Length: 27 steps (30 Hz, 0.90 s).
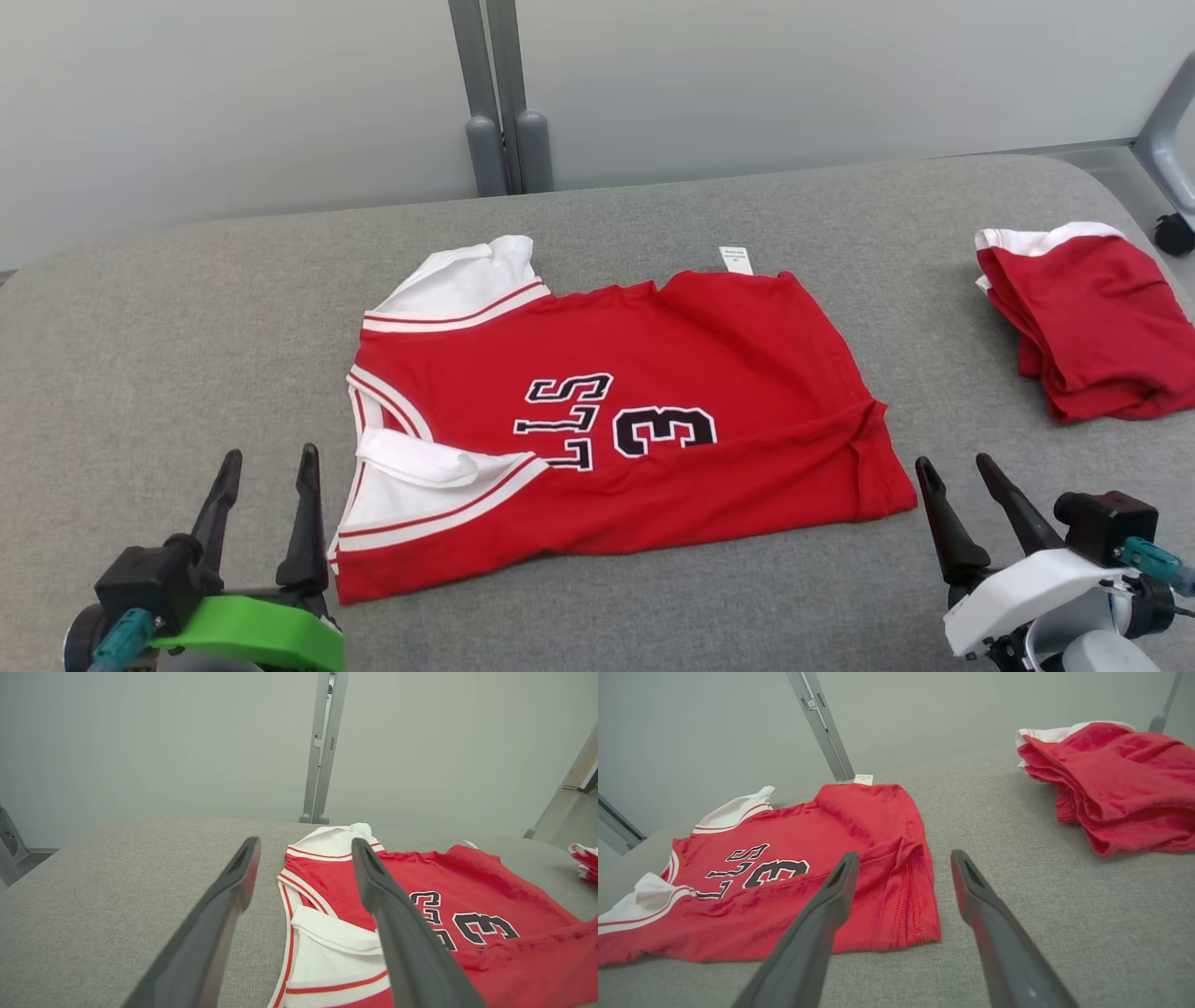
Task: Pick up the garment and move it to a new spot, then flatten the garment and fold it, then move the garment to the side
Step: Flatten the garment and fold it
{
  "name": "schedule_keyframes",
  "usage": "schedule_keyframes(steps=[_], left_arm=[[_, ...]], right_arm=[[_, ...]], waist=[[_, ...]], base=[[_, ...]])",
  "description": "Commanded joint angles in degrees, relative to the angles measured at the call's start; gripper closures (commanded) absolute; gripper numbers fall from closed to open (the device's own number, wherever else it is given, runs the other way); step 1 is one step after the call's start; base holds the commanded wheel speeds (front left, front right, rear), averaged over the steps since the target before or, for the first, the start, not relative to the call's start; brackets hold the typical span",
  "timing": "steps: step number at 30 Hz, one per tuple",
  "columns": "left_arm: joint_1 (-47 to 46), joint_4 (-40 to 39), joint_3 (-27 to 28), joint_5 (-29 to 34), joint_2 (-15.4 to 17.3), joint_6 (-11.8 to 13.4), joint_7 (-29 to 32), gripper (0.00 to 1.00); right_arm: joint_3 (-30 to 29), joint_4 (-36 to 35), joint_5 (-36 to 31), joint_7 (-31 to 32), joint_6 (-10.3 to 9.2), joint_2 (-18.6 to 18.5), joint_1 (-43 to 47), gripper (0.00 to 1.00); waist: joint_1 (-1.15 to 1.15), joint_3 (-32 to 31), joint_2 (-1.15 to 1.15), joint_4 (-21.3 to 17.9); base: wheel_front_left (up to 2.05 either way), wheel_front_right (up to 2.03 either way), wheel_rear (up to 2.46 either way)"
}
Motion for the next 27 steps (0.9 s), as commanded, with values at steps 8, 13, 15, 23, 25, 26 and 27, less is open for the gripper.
schedule_keyframes(steps=[8, 13, 15, 23, 25, 26, 27], left_arm=[[-1.5, 11.6, -2.7, -0.4, -1.1, -4.0, 3.2, 0.00], [-4.9, 18.1, -5.5, -0.4, -1.7, -6.9, 7.2, 0.00], [-5.8, 20.0, -6.4, -0.9, -2.2, -7.9, 8.6, 0.00], [-9.8, 26.4, -8.9, -2.4, -3.6, -10.1, 15.8, 0.00], [-10.3, 27.1, -8.9, -2.6, -3.6, -10.1, 16.5, 0.00], [-10.6, 27.5, -9.0, -2.9, -3.7, -10.1, 16.8, 0.42], [-10.7, 27.7, -9.0, -3.0, -3.7, -10.2, 17.1, 0.59]], right_arm=[[-0.9, 9.3, -3.9, 5.2, 0.00, 3.7, -6.5, 0.00], [-0.9, 14.8, -5.7, 7.4, -0.01, 5.2, -9.9, 0.00], [-1.0, 16.6, -6.4, 8.1, -0.01, 5.4, -10.8, 0.00], [-0.5, 22.4, -7.5, 12.2, -0.01, 6.4, -13.7, 0.00], [0.0, 23.1, -7.2, 12.8, 0.00, 6.4, -14.3, 0.00], [0.4, 23.5, -7.1, 13.4, -0.01, 6.4, -14.6, 0.28], [0.8, 23.8, -6.9, 13.7, 0.00, 6.4, -14.7, 0.53]], waist=[[0.00, 2.2, 0.00, 0.5], [0.00, 3.3, 0.00, 0.9], [0.00, 3.7, 0.00, 0.9], [0.00, 5.0, 0.00, 0.9], [0.00, 5.1, 0.00, 0.8], [0.00, 5.1, 0.00, 0.8], [0.00, 5.0, 0.00, 0.8]], base=[[0.00, 0.00, 0.00], [0.00, 0.00, 0.00], [0.00, 0.00, 0.00], [0.00, 0.00, 0.00], [0.00, 0.00, 0.00], [0.00, 0.00, 0.00], [0.00, 0.00, 0.00]])
